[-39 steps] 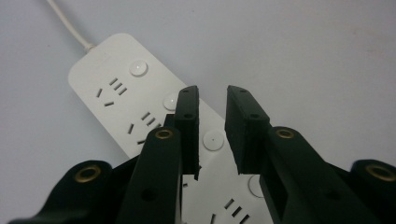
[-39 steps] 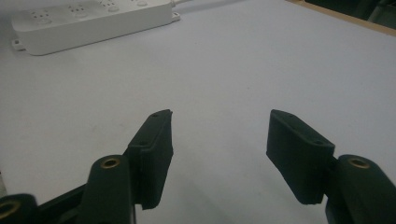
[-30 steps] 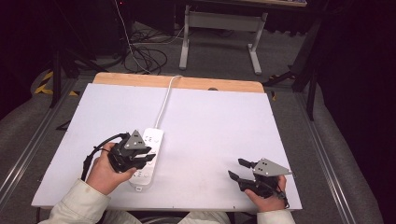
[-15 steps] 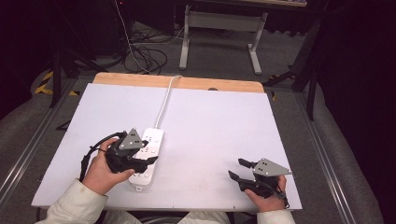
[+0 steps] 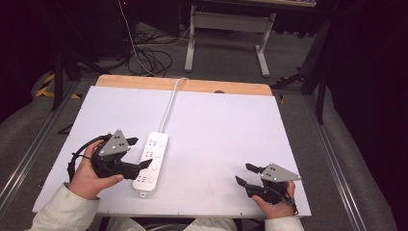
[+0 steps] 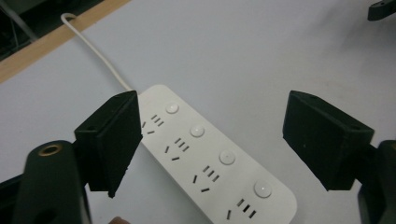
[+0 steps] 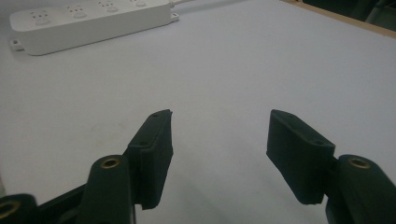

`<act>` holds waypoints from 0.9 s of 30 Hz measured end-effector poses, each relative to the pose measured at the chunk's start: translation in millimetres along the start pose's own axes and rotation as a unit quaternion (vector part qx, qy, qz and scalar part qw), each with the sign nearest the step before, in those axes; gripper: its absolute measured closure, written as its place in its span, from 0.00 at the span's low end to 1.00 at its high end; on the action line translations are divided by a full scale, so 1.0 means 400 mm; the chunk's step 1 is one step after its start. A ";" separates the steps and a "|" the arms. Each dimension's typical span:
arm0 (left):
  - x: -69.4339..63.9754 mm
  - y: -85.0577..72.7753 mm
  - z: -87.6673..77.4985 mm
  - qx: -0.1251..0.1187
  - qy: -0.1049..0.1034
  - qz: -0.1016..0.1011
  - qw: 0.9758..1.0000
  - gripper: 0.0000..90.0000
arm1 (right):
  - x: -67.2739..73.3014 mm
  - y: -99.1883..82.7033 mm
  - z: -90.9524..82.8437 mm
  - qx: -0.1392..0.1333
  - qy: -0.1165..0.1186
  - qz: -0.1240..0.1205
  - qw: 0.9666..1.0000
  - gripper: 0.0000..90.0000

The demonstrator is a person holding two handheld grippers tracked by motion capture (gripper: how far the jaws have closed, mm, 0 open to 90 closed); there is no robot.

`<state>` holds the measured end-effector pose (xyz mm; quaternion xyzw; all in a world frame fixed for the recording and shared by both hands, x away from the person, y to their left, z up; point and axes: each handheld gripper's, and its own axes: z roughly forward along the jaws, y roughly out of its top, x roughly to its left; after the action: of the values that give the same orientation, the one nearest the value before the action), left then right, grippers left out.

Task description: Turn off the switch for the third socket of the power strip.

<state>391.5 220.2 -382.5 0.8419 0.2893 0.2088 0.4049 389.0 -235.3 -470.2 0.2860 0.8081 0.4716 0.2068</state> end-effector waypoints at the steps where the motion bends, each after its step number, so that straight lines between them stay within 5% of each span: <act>1: 0.003 -0.002 -0.004 -0.006 0.004 0.000 1.000 0.20 | 0.000 0.000 0.000 0.000 0.000 0.000 1.000 0.46; 9: 0.027 -0.033 -0.034 -0.044 -0.006 -0.020 0.999 0.17 | 0.000 0.000 -0.001 -0.001 0.000 0.002 1.000 0.45; 27: 0.071 -0.155 -0.078 -0.086 -0.007 -0.039 0.995 0.13 | 0.001 0.000 -0.002 -0.002 0.002 0.001 1.000 0.45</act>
<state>374.7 287.7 -410.7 0.7933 0.3001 0.2108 0.4860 388.3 -235.5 -469.8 0.2852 0.8073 0.4738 0.2059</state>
